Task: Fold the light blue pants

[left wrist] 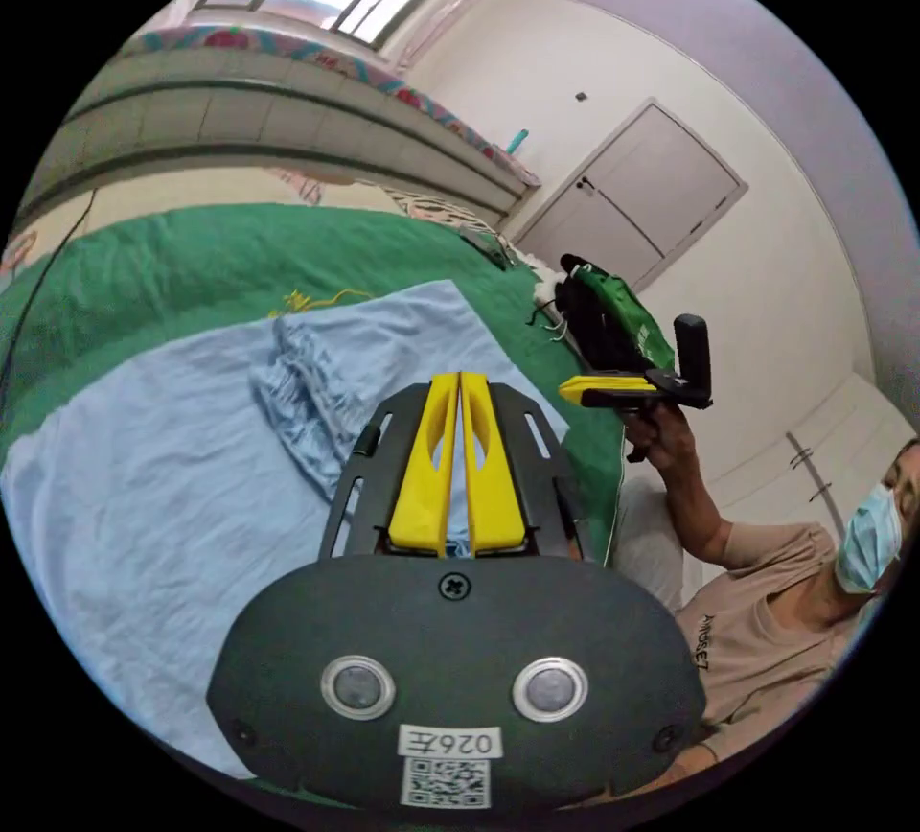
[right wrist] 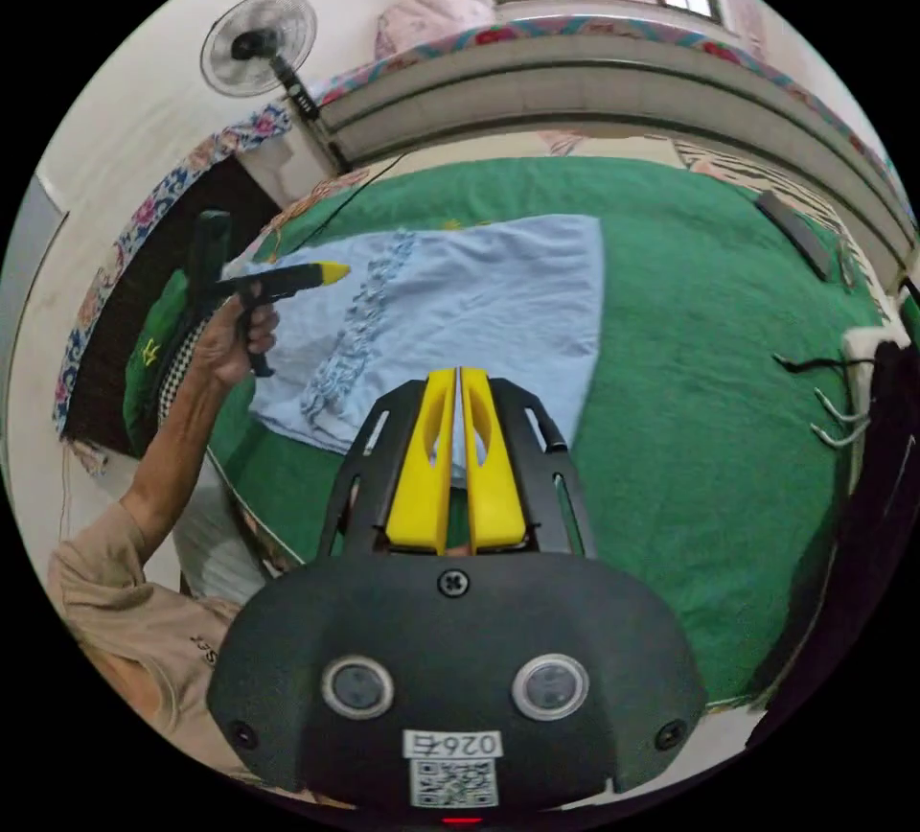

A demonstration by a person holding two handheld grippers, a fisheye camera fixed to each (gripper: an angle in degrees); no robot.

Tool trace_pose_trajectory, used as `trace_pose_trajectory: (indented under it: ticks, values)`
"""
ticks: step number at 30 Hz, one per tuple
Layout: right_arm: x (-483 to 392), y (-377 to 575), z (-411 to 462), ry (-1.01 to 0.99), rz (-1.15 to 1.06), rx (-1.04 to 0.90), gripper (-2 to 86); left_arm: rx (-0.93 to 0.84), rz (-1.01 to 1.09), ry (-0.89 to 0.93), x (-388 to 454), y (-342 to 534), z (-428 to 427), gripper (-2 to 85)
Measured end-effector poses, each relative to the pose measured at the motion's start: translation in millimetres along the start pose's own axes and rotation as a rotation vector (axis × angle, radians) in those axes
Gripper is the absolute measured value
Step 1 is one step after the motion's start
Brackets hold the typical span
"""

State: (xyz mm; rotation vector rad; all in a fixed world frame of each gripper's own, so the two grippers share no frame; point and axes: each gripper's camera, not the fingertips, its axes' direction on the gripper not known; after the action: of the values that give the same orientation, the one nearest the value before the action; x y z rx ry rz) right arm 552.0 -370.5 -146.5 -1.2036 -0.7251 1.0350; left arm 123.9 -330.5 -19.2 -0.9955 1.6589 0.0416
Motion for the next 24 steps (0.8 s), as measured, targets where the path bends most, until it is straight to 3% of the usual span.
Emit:
trace_pose_trajectory:
  ticks: [3,6,10,12,14,17,22,24]
  values:
    - [41.2,5.7,-6.9,-0.044,0.109,-0.024,5.9,-0.043,0.115,0.046,45.9,-34.5,32.4,-1.0]
    - [72.1,14.5,-1.3,-0.106,0.175,-0.08,6.8,-0.209,0.127,0.092,74.2,-64.5,93.4,-0.9]
    - [91.7,23.5,5.8,-0.09,0.182,-0.158,9.6,-0.381,0.128,-0.054,107.9,-81.6,170.6,-0.4]
    - [100.8,29.7,9.2,-0.173,0.18,-0.182,11.0,-0.422,0.114,-0.139,113.6,-89.0,193.0,0.6]
    - [106.7,34.1,14.2,-0.259,0.2,-0.189,11.5,-0.475,0.074,-0.199,113.6,-101.6,218.0,11.7]
    - [109.5,38.1,17.2,-0.254,0.23,-0.18,11.0,-0.553,0.01,-0.198,110.3,-116.8,245.6,18.1]
    - [116.9,45.2,10.4,-0.25,0.261,-0.164,8.4,-0.653,-0.055,-0.27,109.5,-128.6,274.4,20.8]
    - [120.3,48.3,12.7,-0.359,0.258,-0.176,4.6,-0.677,-0.051,-0.304,111.7,-130.0,278.9,20.9]
